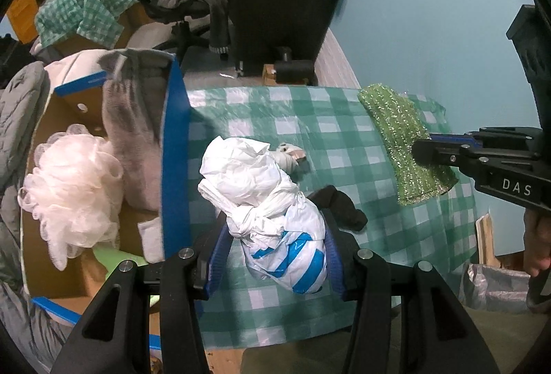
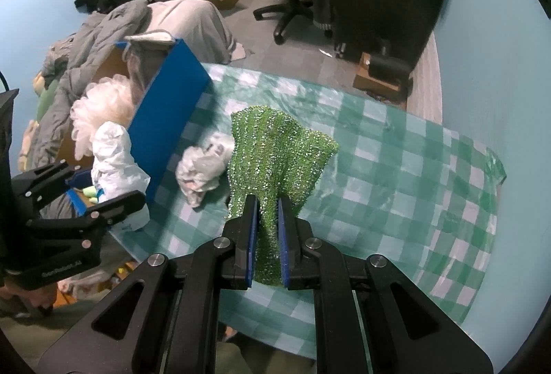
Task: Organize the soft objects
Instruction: 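Carry the white bundle in the left tool and scrubber in the right tool over the box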
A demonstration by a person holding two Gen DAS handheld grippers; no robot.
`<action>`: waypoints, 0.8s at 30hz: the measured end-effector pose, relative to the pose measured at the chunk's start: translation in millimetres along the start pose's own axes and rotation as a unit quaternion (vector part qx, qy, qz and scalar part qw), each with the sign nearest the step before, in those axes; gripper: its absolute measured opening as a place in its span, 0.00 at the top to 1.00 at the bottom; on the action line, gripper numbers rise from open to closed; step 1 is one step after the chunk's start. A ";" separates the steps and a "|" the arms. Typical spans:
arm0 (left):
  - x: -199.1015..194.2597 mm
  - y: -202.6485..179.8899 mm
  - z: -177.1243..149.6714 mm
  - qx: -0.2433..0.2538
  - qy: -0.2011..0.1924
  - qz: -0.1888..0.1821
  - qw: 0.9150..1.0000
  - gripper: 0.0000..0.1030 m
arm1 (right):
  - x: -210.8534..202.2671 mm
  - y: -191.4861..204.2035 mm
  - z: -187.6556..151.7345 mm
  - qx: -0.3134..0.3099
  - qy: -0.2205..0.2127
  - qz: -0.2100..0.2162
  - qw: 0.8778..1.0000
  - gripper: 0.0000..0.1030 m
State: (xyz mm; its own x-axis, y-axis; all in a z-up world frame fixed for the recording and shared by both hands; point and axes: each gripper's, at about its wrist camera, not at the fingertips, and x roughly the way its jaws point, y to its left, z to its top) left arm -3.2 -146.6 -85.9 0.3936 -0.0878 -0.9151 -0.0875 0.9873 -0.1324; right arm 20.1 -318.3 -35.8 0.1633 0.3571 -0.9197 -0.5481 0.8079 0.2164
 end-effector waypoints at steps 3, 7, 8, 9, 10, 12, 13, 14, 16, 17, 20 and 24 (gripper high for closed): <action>-5.2 4.0 -0.9 -0.006 -0.004 0.002 1.000 0.52 | -3.2 7.8 5.5 -0.006 -0.004 0.005 1.000 0.90; -11.4 12.2 -2.4 -0.016 -0.007 0.006 1.000 0.52 | -5.7 18.8 12.5 -0.015 -0.009 0.011 1.000 0.90; -12.8 15.2 -2.9 -0.021 -0.007 0.006 1.000 0.52 | -5.8 22.2 14.2 -0.018 -0.011 0.012 1.000 0.90; -13.8 17.4 -3.1 -0.024 -0.007 0.006 1.000 0.52 | -5.7 24.8 15.5 -0.020 -0.012 0.014 1.000 0.90; -15.5 20.3 -3.6 -0.028 -0.008 0.008 1.000 0.52 | -5.5 27.5 17.0 -0.023 -0.012 0.016 1.000 0.90; -18.1 25.8 -4.8 -0.034 -0.010 0.010 0.999 0.52 | -6.1 33.0 19.9 -0.028 -0.014 0.019 0.999 0.90; -19.6 28.5 -5.4 -0.037 -0.011 0.012 0.999 0.52 | -5.8 36.9 22.0 -0.031 -0.014 0.021 0.999 0.90; -21.4 31.7 -6.2 -0.041 -0.012 0.012 0.999 0.52 | -6.0 38.3 22.9 -0.034 -0.014 0.023 0.999 0.90; -23.9 37.5 -7.8 -0.048 -0.014 0.016 0.999 0.52 | -5.5 45.2 25.3 -0.039 -0.016 0.025 0.999 0.90; -25.0 39.6 -8.4 -0.050 -0.014 0.017 0.999 0.52 | -5.0 48.7 27.1 -0.041 -0.016 0.028 0.999 0.90; -29.1 49.4 -10.3 -0.059 -0.018 0.020 0.998 0.52 | -3.4 59.1 32.3 -0.049 -0.018 0.033 0.998 0.90; -34.0 62.8 -12.4 -0.071 -0.021 0.027 0.997 0.52 | -0.4 74.6 40.2 -0.061 -0.020 0.042 0.997 0.90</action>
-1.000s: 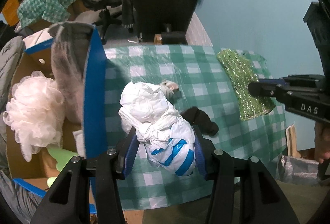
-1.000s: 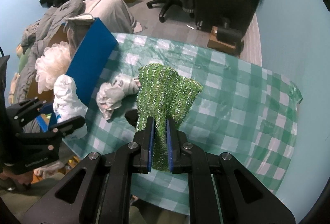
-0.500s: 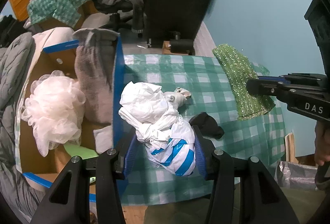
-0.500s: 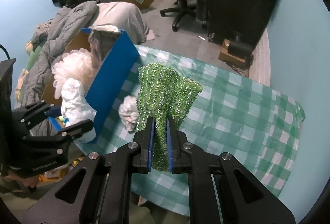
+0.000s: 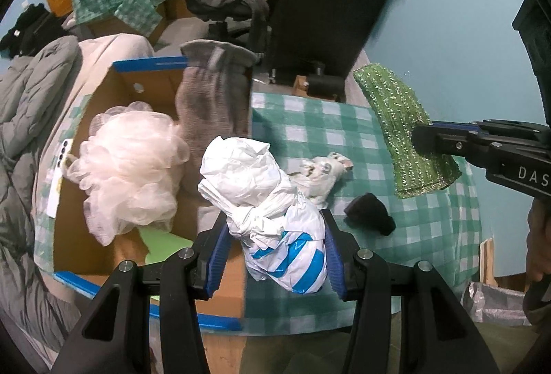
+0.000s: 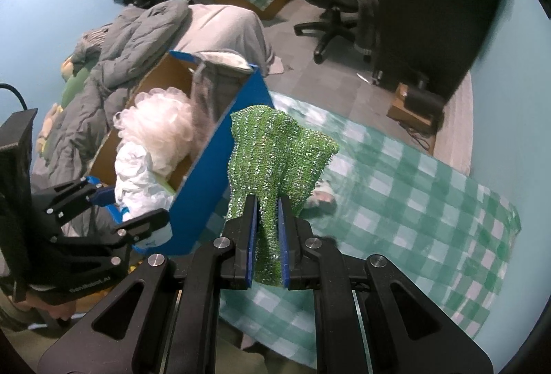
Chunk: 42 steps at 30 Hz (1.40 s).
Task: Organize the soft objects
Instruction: 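Carry the white bundle in the left tool and scrubber in the right tool over the box, then open the left tool to drop the white bundle into the box while the right tool releases the scrubber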
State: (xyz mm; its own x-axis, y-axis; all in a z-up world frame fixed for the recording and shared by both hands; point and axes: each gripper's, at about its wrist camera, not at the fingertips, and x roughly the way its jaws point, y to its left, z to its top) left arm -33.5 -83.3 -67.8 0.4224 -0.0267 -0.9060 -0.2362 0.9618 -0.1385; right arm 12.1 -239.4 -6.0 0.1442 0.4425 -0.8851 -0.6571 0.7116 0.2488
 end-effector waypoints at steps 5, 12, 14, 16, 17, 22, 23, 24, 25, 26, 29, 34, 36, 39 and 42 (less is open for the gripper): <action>-4.4 20.7 0.5 -0.016 -0.005 0.011 1.000 0.52 | 7.6 19.7 13.0 -0.018 -0.002 0.011 1.000 0.90; -9.1 45.9 -0.3 -0.032 -0.012 0.022 0.999 0.52 | 20.2 46.2 27.3 -0.039 0.000 0.024 0.999 0.90; -10.2 54.2 -0.4 -0.037 -0.015 0.026 0.999 0.52 | 24.8 54.6 31.5 -0.045 0.002 0.029 0.999 0.90; -10.7 60.6 -0.5 -0.042 -0.016 0.028 0.999 0.52 | 29.2 61.5 35.7 -0.050 0.005 0.032 0.998 0.90; -11.0 64.1 -0.4 -0.044 -0.017 0.030 0.998 0.52 | 31.9 65.2 37.7 -0.053 0.006 0.035 0.998 0.90; -9.3 79.5 -0.8 -0.056 -0.018 0.035 0.998 0.52 | 44.3 81.4 45.9 -0.063 0.014 0.045 0.997 0.90; -8.7 82.6 -0.8 -0.058 -0.018 0.036 0.998 0.52 | 48.0 85.5 47.7 -0.066 0.017 0.047 0.997 0.90; -8.1 85.8 -0.8 -0.060 -0.019 0.037 0.997 0.52 | 49.7 87.0 48.4 -0.067 0.018 0.049 0.996 0.90; -7.9 89.0 -0.5 -0.061 -0.018 0.036 0.997 0.52 | 52.2 90.7 49.6 -0.069 0.020 0.051 0.996 0.90; -7.4 91.2 -0.6 -0.062 -0.018 0.037 0.997 0.52 | 54.5 94.4 50.9 -0.072 0.021 0.051 0.996 0.90; -5.8 99.4 -1.2 -0.064 -0.017 0.038 0.997 0.52 | 61.0 104.7 54.2 -0.078 0.025 0.056 0.995 0.90; -3.1 109.2 -1.7 -0.066 -0.016 0.039 0.997 0.52 | 70.7 115.2 57.8 -0.081 0.032 0.061 0.994 0.90; -1.9 113.0 -2.1 -0.067 -0.015 0.038 0.997 0.52 | 75.7 118.4 59.3 -0.080 0.035 0.063 0.994 0.90; 1.3 119.5 -2.6 -0.066 -0.014 0.039 0.997 0.52 | 83.7 122.9 60.1 -0.080 0.041 0.061 0.994 0.90; 5.1 123.4 -2.9 -0.065 -0.011 0.041 0.997 0.52 | 91.7 126.1 60.8 -0.079 0.046 0.063 0.994 0.90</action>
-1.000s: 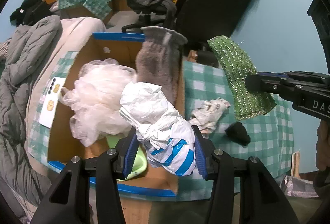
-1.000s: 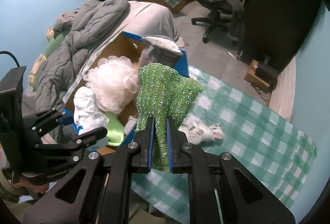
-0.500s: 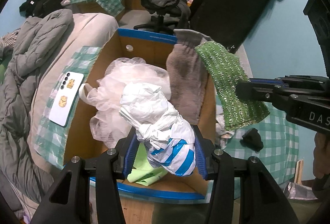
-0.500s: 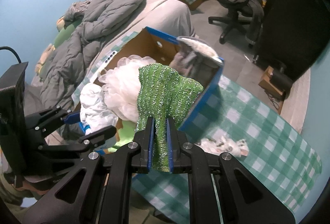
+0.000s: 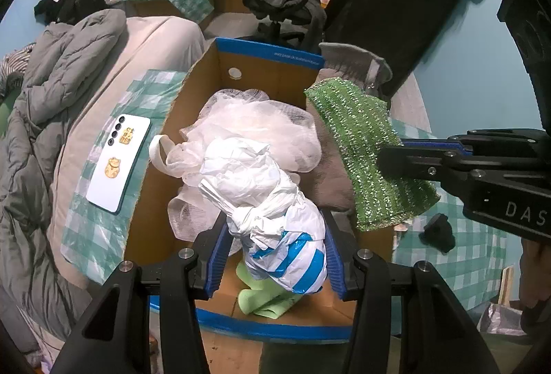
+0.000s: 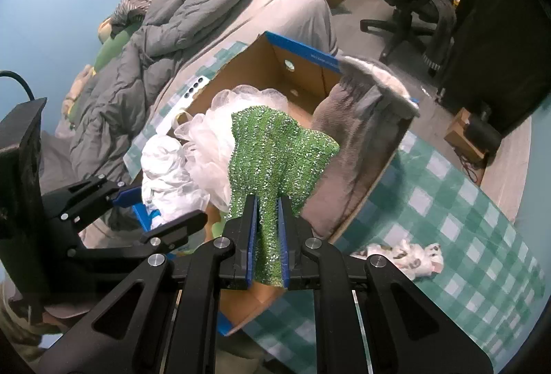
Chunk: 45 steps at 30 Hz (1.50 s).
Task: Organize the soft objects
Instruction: 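Open the left tool to drop the white bundle into the box while the right tool releases the scrubber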
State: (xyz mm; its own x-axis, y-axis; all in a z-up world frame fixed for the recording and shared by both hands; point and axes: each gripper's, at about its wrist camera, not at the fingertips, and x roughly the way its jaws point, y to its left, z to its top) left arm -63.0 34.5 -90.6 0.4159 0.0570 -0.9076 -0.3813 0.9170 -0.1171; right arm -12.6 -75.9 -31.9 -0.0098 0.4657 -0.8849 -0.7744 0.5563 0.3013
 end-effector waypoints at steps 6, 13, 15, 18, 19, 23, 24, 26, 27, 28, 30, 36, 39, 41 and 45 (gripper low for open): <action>9.8 7.0 1.2 -0.001 0.004 0.003 1.000 0.51 | 16.4 2.1 3.2 -0.003 0.013 0.001 1.000 0.90; 13.6 11.5 3.4 -0.010 0.009 0.007 1.000 0.46 | 26.5 2.6 5.9 -0.009 0.022 -0.002 1.000 0.84; 13.8 11.9 3.1 -0.012 0.011 0.011 1.000 0.41 | 26.6 2.7 6.4 -0.009 0.021 -0.004 1.000 0.76; 12.1 11.2 1.8 -0.012 0.009 0.020 1.000 0.33 | 23.7 1.4 6.2 -0.010 0.018 -0.008 1.000 0.70; 11.6 11.1 1.7 -0.011 0.007 0.020 1.000 0.32 | 22.9 0.4 6.1 -0.008 0.017 -0.010 1.000 0.68; 8.3 8.0 0.6 -0.009 0.004 0.022 1.000 0.28 | 19.3 -4.4 5.0 0.000 0.014 -0.012 1.000 0.65; 8.3 7.5 0.6 -0.010 0.005 0.021 1.000 0.28 | 17.7 -5.6 4.4 0.002 0.013 -0.012 1.000 0.65; 7.6 5.0 0.7 -0.011 0.006 0.021 1.000 0.28 | 15.2 -8.0 3.6 0.004 0.012 -0.012 1.000 0.64; 7.6 4.6 0.8 -0.012 0.005 0.020 1.000 0.28 | 13.6 -8.8 3.1 0.006 0.011 -0.013 1.000 0.63; 7.0 3.4 0.8 -0.012 0.004 0.019 1.000 0.28 | 11.2 -10.1 2.1 0.007 0.009 -0.013 1.000 0.62; 5.5 -0.1 0.8 -0.010 0.004 0.018 1.000 0.28 | 7.0 -12.0 0.5 0.008 0.008 -0.014 1.000 0.59; -0.5 -13.3 1.0 -0.002 -0.001 0.013 1.000 0.28 | -4.2 -17.9 -4.3 0.011 0.001 -0.021 1.000 0.58; -2.7 -20.5 2.3 0.004 -0.003 0.012 1.000 0.28 | -10.3 -22.2 -6.6 0.014 -0.002 -0.025 1.000 0.57; -4.1 -25.9 3.2 0.010 -0.006 0.011 1.000 0.28 | -14.3 -26.0 -8.1 0.017 -0.005 -0.029 0.999 0.56; -4.9 -35.4 4.9 0.020 -0.007 0.008 1.000 0.28 | -21.4 -35.5 -13.0 0.025 -0.009 -0.032 0.999 0.56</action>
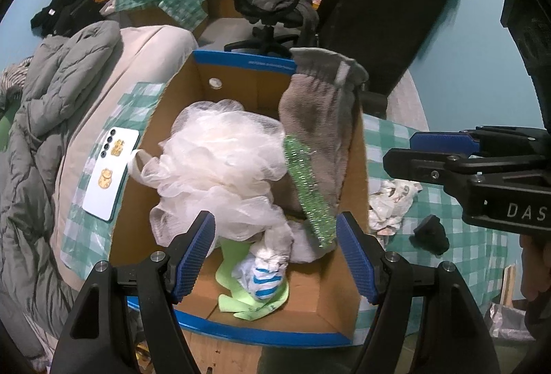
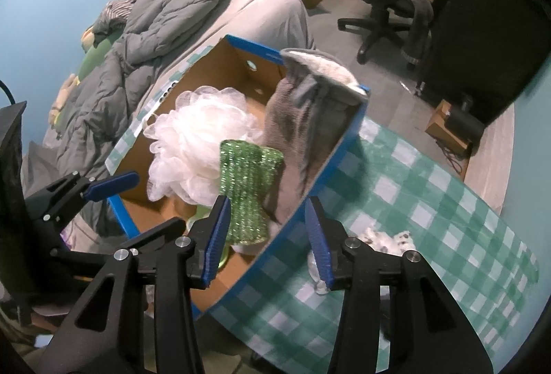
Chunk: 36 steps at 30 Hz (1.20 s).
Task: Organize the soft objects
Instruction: 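Open the left tool to drop the white bundle into the box while the right tool releases the scrubber, then move both tools back over the table toward the black sock and white plastic bag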
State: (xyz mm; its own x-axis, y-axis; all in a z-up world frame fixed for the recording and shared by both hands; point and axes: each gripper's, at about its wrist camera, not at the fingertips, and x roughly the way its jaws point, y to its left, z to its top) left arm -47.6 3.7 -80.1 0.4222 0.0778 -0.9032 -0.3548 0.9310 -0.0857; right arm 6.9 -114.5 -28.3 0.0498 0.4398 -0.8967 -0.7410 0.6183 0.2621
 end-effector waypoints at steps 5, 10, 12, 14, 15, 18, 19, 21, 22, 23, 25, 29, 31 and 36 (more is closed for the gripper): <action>0.8 -13.7 1.8 0.012 0.001 -0.004 1.000 0.28 | -7.0 -10.8 -6.2 0.009 -0.002 -0.010 1.000 0.50; 1.1 -29.4 3.9 0.026 0.001 -0.009 1.000 0.28 | -13.8 -24.2 -13.6 0.018 -0.003 -0.015 1.000 0.50; 1.3 -34.8 4.6 0.032 0.001 -0.009 0.999 0.28 | -16.2 -29.6 -16.9 0.021 -0.003 -0.018 1.000 0.50; 1.7 -42.0 5.3 0.039 0.001 -0.013 0.999 0.27 | -19.1 -35.4 -20.3 0.026 -0.004 -0.022 0.999 0.50; 1.9 -45.0 5.4 0.042 0.001 -0.014 0.999 0.27 | -20.7 -38.8 -22.4 0.029 -0.004 -0.024 0.999 0.49; 3.4 -55.9 6.1 0.054 0.000 -0.020 0.998 0.23 | -25.7 -49.8 -28.9 0.038 -0.004 -0.033 0.999 0.45; 3.8 -59.7 6.4 0.058 0.000 -0.021 0.998 0.23 | -27.3 -53.4 -30.5 0.041 -0.004 -0.036 0.999 0.45; 5.5 -67.5 6.6 0.068 0.002 -0.024 0.997 0.23 | -30.4 -62.1 -35.3 0.046 -0.003 -0.040 0.998 0.45; 6.8 -71.4 6.5 0.073 0.003 -0.026 0.997 0.23 | -31.9 -65.9 -38.0 0.048 -0.003 -0.042 0.998 0.45; 8.6 -76.1 6.3 0.080 0.005 -0.028 0.996 0.23 | -33.8 -70.3 -41.2 0.050 -0.003 -0.046 0.998 0.45; 11.9 -83.0 5.4 0.091 0.010 -0.031 0.995 0.23 | -36.2 -79.1 -47.9 0.056 0.000 -0.052 0.997 0.45; 19.6 -97.0 3.9 0.106 0.021 -0.038 0.993 0.23 | -38.1 -99.1 -62.6 0.071 0.009 -0.059 0.996 0.45; 24.1 -103.7 3.1 0.112 0.026 -0.043 0.992 0.23 | -38.4 -106.8 -68.2 0.078 0.012 -0.058 0.995 0.45; 38.0 -123.1 0.7 0.133 0.040 -0.050 0.989 0.23 | -32.7 -122.7 -83.8 0.083 0.020 -0.060 0.995 0.45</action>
State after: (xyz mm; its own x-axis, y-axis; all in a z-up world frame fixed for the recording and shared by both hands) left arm 12.7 -107.7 -103.6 0.3732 -0.0381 -0.9270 -0.0774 0.9944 -0.0720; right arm 40.1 -259.3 -61.0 0.1021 0.3325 -0.9376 -0.6102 0.7652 0.2050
